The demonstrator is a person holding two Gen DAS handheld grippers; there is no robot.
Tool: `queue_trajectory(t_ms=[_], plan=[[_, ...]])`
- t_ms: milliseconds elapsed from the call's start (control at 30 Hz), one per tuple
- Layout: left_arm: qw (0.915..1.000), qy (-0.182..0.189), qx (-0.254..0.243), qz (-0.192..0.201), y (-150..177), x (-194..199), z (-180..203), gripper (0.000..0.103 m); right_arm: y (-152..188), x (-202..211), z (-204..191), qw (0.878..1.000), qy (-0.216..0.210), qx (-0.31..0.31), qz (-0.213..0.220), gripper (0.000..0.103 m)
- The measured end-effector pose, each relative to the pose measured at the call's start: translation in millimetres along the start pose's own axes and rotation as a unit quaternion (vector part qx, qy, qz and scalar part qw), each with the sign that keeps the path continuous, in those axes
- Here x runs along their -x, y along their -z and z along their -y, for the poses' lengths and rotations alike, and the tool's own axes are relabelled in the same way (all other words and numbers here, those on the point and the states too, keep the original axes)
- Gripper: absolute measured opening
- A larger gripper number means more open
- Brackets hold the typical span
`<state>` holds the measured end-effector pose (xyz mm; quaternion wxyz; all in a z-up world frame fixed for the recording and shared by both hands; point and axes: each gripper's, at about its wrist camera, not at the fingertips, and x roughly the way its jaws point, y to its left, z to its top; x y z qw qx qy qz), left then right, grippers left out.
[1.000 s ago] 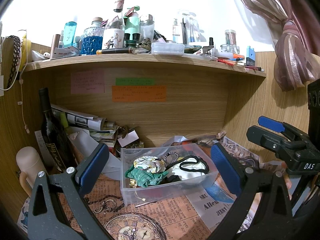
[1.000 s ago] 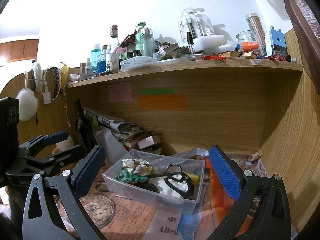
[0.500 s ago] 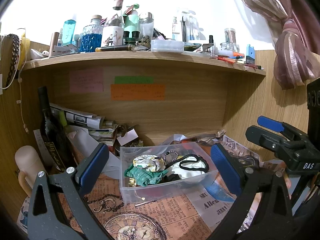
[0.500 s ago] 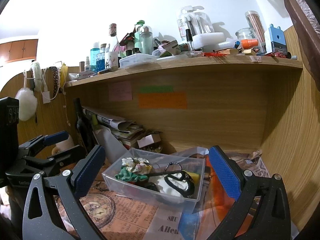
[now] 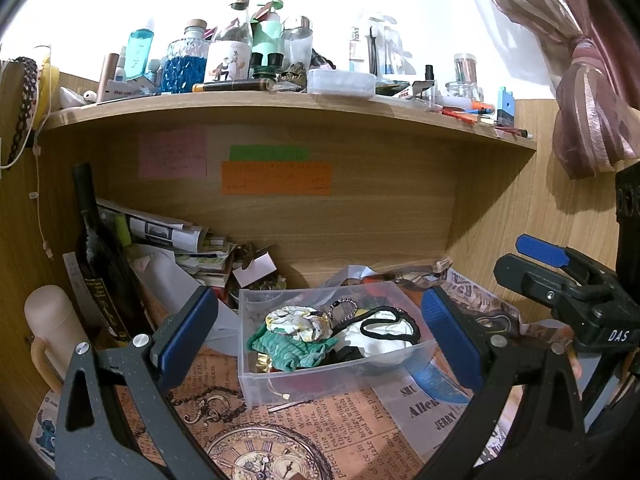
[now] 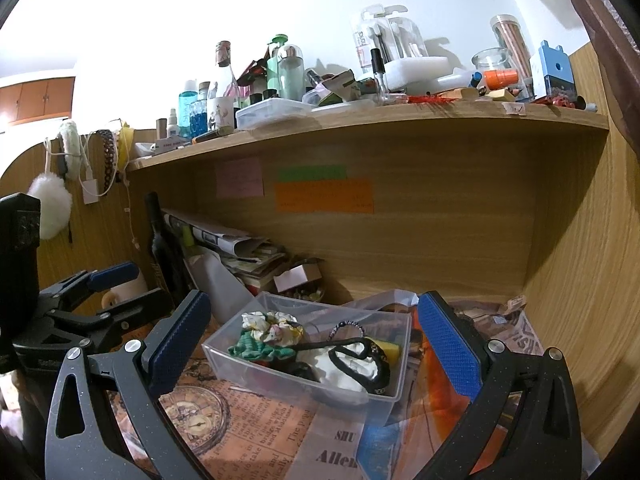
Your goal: Organize soft objects
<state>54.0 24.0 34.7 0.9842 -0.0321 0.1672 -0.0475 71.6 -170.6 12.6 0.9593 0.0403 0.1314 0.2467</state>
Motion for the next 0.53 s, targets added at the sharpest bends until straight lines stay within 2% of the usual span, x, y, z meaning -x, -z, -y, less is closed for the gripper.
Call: queue_trajectory(t_ms=[533], plan=[[0.9999, 0.009, 0.004, -0.008, 3.5, -8.6, -5.3, 0.103, 2.3, -6.5, 0.9, 1.0, -0.002, 0.002, -0.006, 0.103]])
